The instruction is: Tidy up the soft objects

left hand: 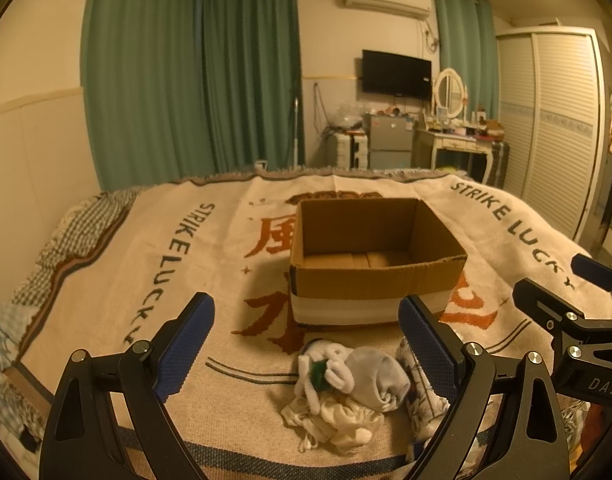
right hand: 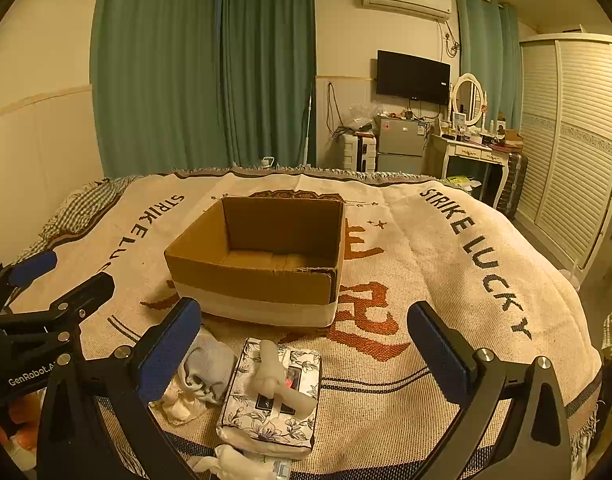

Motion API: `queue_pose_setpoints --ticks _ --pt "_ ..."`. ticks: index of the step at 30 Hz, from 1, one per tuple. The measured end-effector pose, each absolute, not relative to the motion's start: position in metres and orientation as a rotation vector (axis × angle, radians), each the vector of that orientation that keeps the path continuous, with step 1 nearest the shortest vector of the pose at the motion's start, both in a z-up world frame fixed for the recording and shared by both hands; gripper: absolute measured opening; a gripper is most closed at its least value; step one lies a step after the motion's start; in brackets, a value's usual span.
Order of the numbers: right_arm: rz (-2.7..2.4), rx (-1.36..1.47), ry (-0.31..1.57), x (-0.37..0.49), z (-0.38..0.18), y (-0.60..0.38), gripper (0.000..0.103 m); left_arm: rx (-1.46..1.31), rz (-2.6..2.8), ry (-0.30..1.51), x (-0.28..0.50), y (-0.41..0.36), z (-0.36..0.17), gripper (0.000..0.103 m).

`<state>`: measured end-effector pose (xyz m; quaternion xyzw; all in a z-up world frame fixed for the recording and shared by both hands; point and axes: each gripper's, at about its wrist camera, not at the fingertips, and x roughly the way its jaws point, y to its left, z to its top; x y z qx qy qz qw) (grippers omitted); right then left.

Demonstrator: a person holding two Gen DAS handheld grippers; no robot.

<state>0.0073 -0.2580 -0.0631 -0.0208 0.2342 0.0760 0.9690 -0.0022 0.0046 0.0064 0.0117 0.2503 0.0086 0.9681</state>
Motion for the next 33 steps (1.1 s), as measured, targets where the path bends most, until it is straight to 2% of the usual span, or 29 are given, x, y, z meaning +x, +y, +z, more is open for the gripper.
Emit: queue_pose_setpoints --ticks 33 --pt "0.162 -0.073 0.484 0.0033 -0.0645 -0.2574 0.103 0.027 0.014 0.509 -0.0038 0.0055 0.0056 0.095"
